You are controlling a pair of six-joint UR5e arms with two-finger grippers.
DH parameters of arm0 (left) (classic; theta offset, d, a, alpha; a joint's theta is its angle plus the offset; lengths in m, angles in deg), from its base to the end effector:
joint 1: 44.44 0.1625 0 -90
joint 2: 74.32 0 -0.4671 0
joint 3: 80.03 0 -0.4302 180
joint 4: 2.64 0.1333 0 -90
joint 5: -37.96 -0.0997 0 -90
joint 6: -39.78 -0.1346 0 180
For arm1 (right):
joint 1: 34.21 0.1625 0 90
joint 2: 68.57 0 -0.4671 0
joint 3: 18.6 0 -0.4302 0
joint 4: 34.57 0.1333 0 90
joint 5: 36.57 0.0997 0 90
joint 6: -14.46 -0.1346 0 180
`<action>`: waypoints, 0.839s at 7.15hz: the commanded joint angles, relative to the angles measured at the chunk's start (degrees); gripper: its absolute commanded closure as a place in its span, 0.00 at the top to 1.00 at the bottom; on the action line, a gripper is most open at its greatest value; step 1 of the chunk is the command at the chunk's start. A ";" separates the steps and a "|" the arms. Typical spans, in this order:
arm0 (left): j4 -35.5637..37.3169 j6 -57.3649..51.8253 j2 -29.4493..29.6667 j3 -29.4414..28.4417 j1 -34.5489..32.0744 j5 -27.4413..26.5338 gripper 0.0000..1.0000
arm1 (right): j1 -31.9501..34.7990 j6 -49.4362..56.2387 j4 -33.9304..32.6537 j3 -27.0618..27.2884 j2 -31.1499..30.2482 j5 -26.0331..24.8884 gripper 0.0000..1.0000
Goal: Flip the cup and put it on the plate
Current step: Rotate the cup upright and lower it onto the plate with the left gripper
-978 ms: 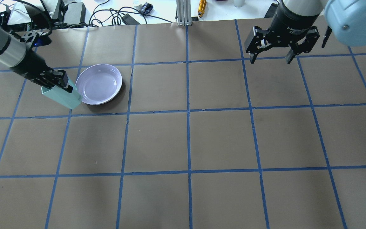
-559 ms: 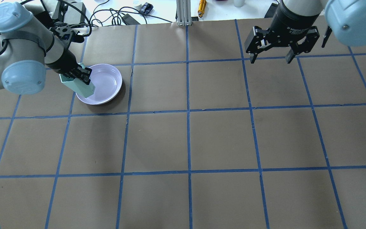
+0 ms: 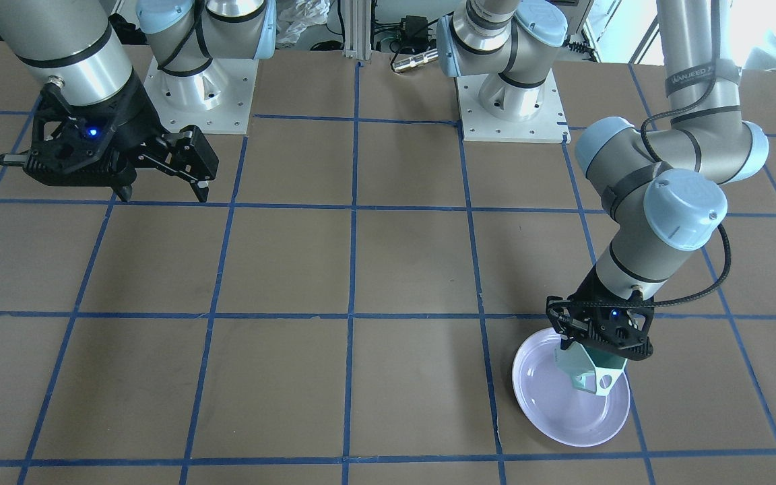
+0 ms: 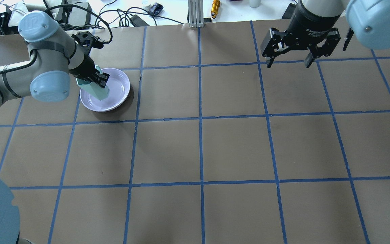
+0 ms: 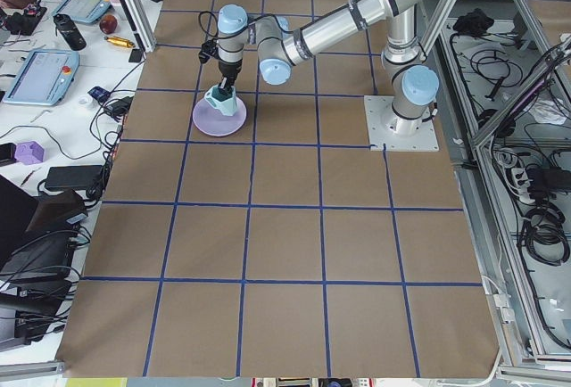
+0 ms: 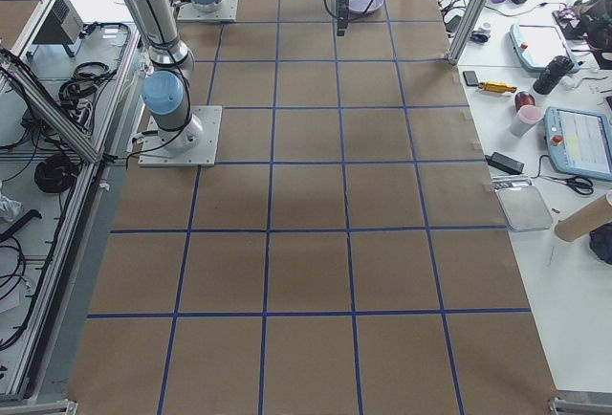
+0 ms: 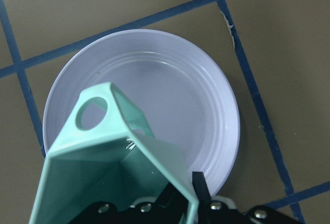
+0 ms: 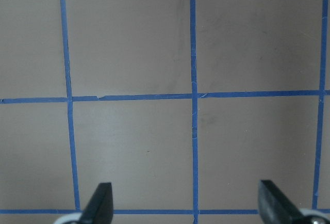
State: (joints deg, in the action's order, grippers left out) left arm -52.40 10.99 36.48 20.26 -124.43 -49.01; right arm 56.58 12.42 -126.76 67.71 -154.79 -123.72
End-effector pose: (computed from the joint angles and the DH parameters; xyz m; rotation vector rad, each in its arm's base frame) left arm -0.0246 -0.6685 0.2602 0.5168 3.0843 -0.2635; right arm 0.1478 -0.5636 0.4972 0.0323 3.0903 -0.0547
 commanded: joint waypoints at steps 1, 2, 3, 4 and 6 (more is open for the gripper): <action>0.62 -0.13 1.43 -0.18 -0.17 -1.88 0.00 | 0.00 -0.07 0.00 0.00 0.00 -0.04 1.00; 1.32 0.05 1.96 -0.09 -0.17 -1.80 0.00 | 0.00 -0.07 0.00 0.00 0.00 -0.04 1.00; 1.94 0.22 2.84 -0.09 -0.34 -1.80 0.00 | 0.00 -0.07 0.00 0.00 0.00 -0.04 1.00; 2.12 0.22 3.11 -0.09 -0.60 -1.80 0.00 | 0.00 -0.07 0.00 0.00 0.00 -0.04 1.00; 2.29 0.22 3.46 0.00 -1.39 -1.89 0.00 | 0.00 -0.07 0.00 0.00 0.00 0.05 1.00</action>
State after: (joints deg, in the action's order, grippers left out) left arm -50.22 11.21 39.71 20.19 -125.24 -50.83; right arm 56.58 12.35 -126.76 67.71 -154.79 -123.74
